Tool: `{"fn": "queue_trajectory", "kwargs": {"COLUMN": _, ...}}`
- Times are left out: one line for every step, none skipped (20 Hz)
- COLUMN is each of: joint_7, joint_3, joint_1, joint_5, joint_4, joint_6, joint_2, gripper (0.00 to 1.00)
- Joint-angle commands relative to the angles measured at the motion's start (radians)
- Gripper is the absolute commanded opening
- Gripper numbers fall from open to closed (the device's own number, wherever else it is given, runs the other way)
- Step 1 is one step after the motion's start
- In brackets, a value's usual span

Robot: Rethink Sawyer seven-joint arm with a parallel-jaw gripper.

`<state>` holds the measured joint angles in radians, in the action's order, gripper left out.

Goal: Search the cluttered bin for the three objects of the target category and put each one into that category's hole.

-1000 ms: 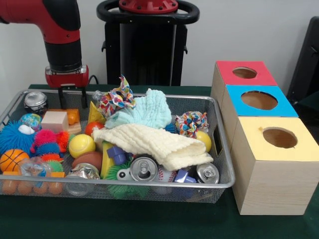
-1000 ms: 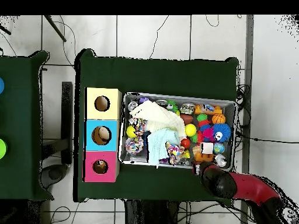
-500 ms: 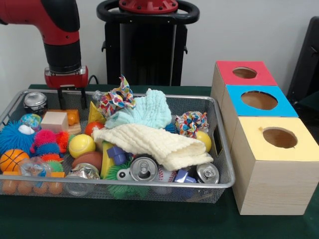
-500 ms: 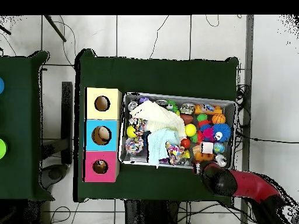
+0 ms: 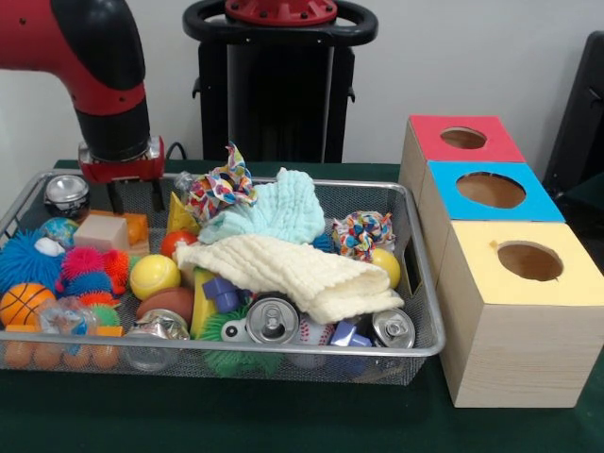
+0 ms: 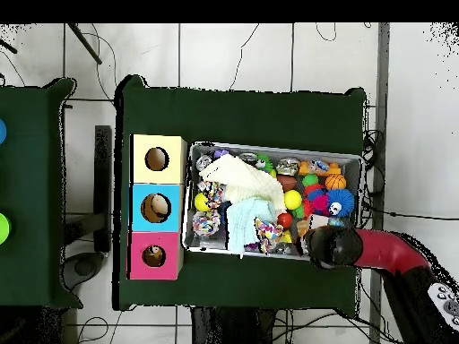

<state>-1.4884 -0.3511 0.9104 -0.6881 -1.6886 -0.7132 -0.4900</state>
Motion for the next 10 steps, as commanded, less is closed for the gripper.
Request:
{"fn": "queue_trajectory", "kwargs": {"joint_7": 0.147, "joint_3": -0.181, "joint_1": -0.065, "joint_5": -0.014, "joint_4": 0.301, "joint_6": 0.099, "joint_2": 0.189, "gripper": 1.00}}
{"fn": "queue_trajectory", "kwargs": {"joint_7": 0.136, "joint_3": -0.181, "joint_1": -0.077, "joint_5": -0.017, "joint_4": 0.312, "joint_6": 0.084, "joint_2": 0.188, "gripper": 1.00}}
{"fn": "queue_trajectory", "kwargs": {"joint_7": 0.130, "joint_3": -0.182, "joint_1": -0.082, "joint_5": -0.021, "joint_4": 0.318, "joint_6": 0.076, "joint_2": 0.187, "gripper": 1.00}}
{"fn": "queue_trajectory", "kwargs": {"joint_7": 0.119, "joint_3": -0.182, "joint_1": -0.092, "joint_5": -0.023, "joint_4": 0.327, "joint_6": 0.066, "joint_2": 0.186, "gripper": 1.00}}
{"fn": "queue_trajectory", "kwargs": {"joint_7": 0.115, "joint_3": -0.185, "joint_1": -0.095, "joint_5": -0.025, "joint_4": 0.330, "joint_6": 0.060, "joint_2": 0.185, "gripper": 1.00}}
{"fn": "queue_trajectory", "kwargs": {"joint_7": 0.102, "joint_3": -0.182, "joint_1": -0.104, "joint_5": -0.025, "joint_4": 0.334, "joint_6": 0.051, "joint_2": 0.180, "gripper": 1.00}}
{"fn": "queue_trajectory", "kwargs": {"joint_7": 0.094, "joint_3": -0.182, "joint_1": -0.108, "joint_5": -0.025, "joint_4": 0.335, "joint_6": 0.045, "joint_2": 0.176, "gripper": 1.00}}
{"fn": "queue_trajectory", "kwargs": {"joint_7": 0.078, "joint_3": -0.177, "joint_1": -0.118, "joint_5": -0.025, "joint_4": 0.335, "joint_6": 0.038, "joint_2": 0.168, "gripper": 1.00}}
{"fn": "queue_trajectory", "kwargs": {"joint_7": 0.071, "joint_3": -0.176, "joint_1": -0.122, "joint_5": -0.024, "joint_4": 0.335, "joint_6": 0.034, "joint_2": 0.165, "gripper": 1.00}}
{"fn": "queue_trajectory", "kwargs": {"joint_7": 0.059, "joint_3": -0.172, "joint_1": -0.131, "joint_5": -0.023, "joint_4": 0.336, "joint_6": 0.029, "joint_2": 0.159, "gripper": 1.00}}
